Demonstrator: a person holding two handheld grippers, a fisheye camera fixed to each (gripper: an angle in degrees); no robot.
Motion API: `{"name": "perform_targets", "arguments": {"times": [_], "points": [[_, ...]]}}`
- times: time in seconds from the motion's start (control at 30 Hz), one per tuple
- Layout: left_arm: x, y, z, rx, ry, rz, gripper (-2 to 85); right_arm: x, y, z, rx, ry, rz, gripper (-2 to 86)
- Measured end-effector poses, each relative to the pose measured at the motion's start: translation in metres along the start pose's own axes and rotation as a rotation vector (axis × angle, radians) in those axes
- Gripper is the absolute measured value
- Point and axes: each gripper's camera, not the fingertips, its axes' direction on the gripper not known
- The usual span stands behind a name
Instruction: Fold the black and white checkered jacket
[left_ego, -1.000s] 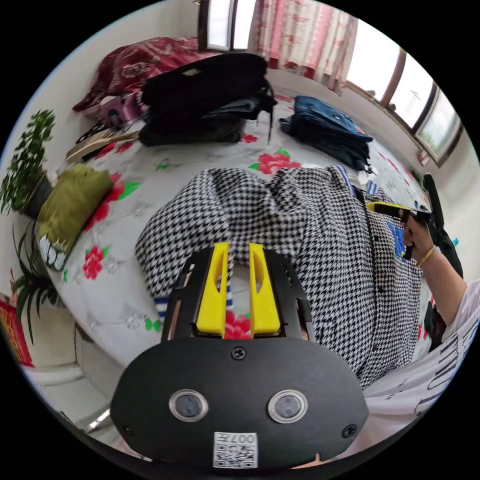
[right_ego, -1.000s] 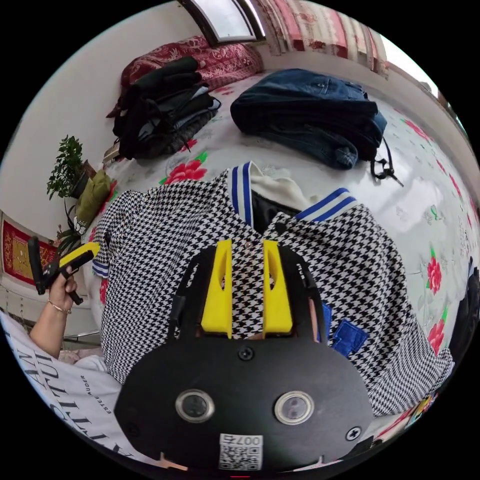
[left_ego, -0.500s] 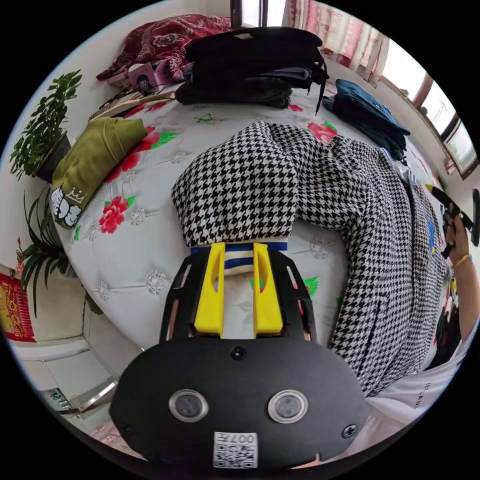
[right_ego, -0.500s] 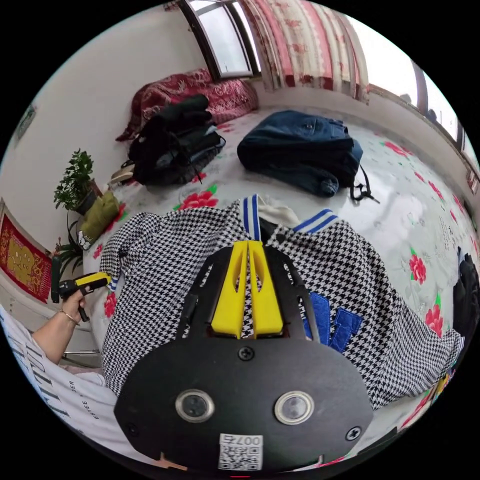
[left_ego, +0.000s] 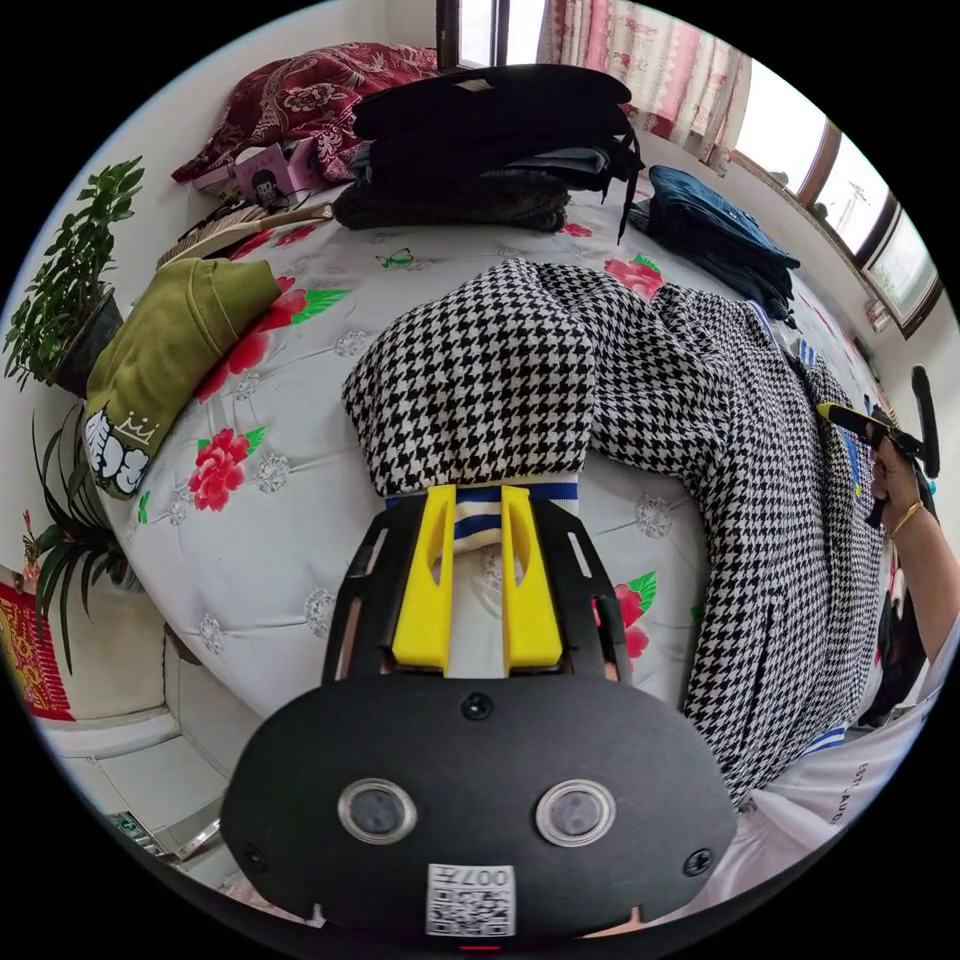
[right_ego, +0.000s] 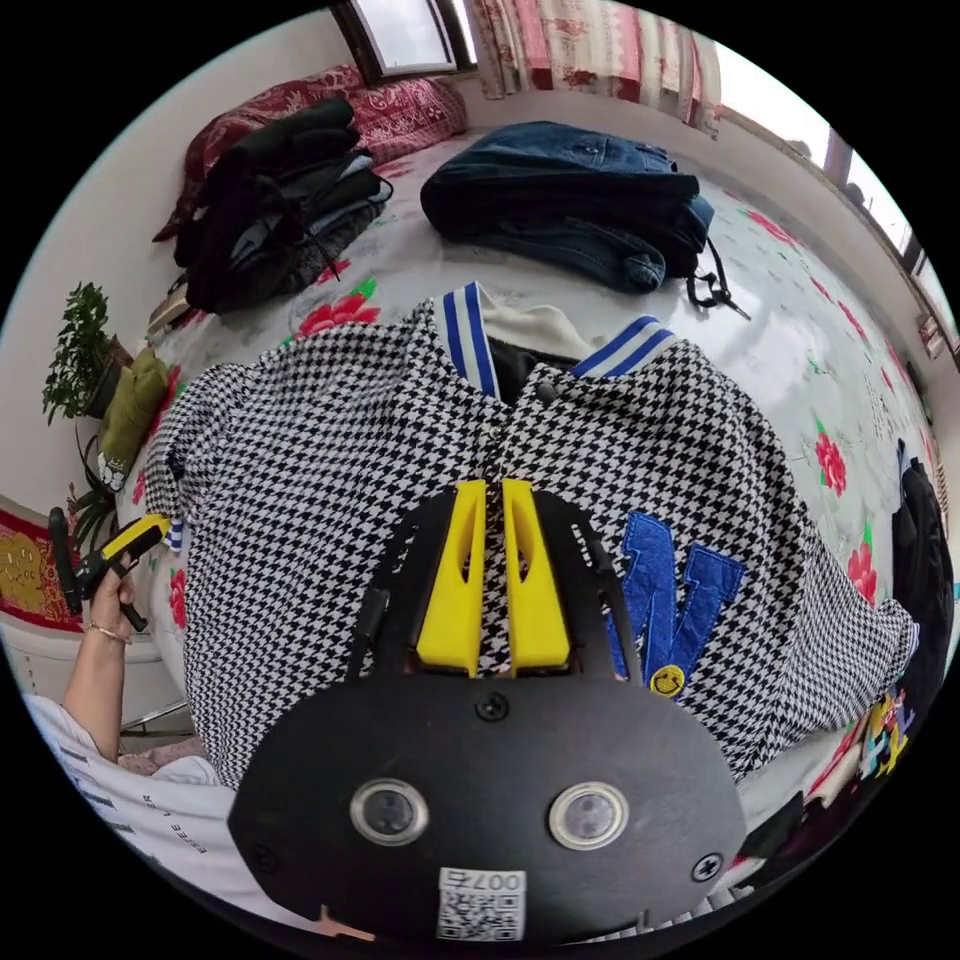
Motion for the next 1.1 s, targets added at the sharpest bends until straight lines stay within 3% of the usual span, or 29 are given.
{"name": "perform_targets", "arguments": {"times": [0.23,0.33,0.43,0.63,0.73,0.9,1.1], "points": [[-0.004,-0.014,0.009,0.023,-0.009,0.007,7.5,0.003,-0.023,-0.036,0.087,-0.208,-0.064,0.9],[-0.009,-0.026,0.014,0.031,-0.011,0.019,7.4,-0.027,-0.045,-0.002,-0.069,-0.183,-0.167,1.4],[-0.018,-0.037,0.017,0.021,0.023,0.013,7.5,-0.030,-0.061,0.041,-0.185,-0.113,-0.130,2.7],[-0.032,-0.013,-0.008,0.061,0.099,0.000,6.4,-0.022,-0.063,-0.044,-0.025,-0.259,-0.093,5.4],[-0.022,0.016,-0.035,0.076,0.159,0.046,5.9,-0.026,-0.021,-0.095,-0.008,-0.235,-0.159,6.9],[0.046,0.076,-0.087,0.088,0.330,0.296,7.2,-0.031,0.100,-0.140,-0.164,-0.099,-0.287,9.7],[0.168,0.150,-0.099,-0.080,0.560,0.515,12.4,-0.030,0.221,-0.167,-0.212,-0.133,-0.270,13.3]]}}
